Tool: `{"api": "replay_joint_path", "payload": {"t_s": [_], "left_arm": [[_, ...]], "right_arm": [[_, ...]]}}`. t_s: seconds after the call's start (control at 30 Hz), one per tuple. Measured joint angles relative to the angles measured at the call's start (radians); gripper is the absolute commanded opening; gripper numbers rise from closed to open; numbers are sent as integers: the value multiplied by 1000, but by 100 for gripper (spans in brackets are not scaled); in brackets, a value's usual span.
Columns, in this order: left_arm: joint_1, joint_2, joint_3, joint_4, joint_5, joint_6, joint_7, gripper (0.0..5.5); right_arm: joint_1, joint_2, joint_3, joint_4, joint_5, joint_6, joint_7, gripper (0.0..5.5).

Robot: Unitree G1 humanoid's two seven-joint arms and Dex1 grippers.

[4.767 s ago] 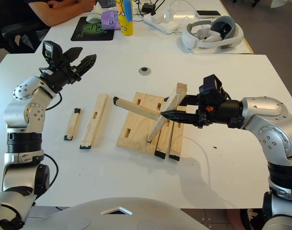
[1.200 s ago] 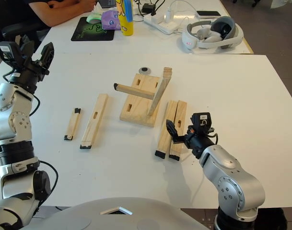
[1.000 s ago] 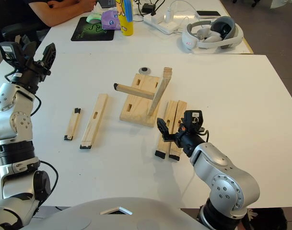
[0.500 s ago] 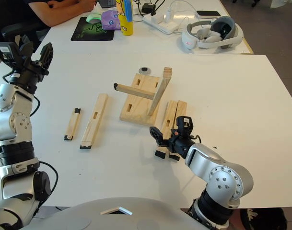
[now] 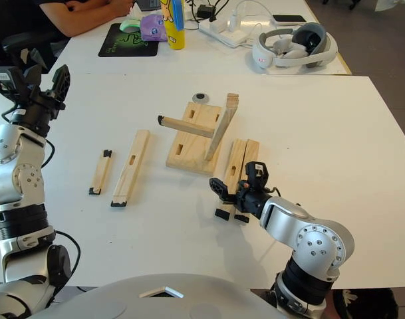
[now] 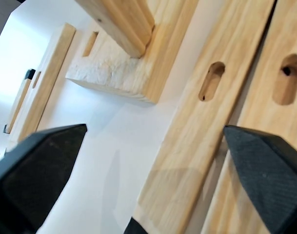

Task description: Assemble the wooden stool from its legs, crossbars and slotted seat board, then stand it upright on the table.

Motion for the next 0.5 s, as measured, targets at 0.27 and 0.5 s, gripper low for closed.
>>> {"api": "replay_joint_path", "payload": {"t_s": [0.27,0.5], "left_arm": [[28,-10,10,-23,-5,11,16,312],[28,-19,8,-23,-9,15,25,312]], "right_arm": [[-18,-26,3,58,125,0,-72,519],[-43,-38,17,106,236,0,-180,519]]}}
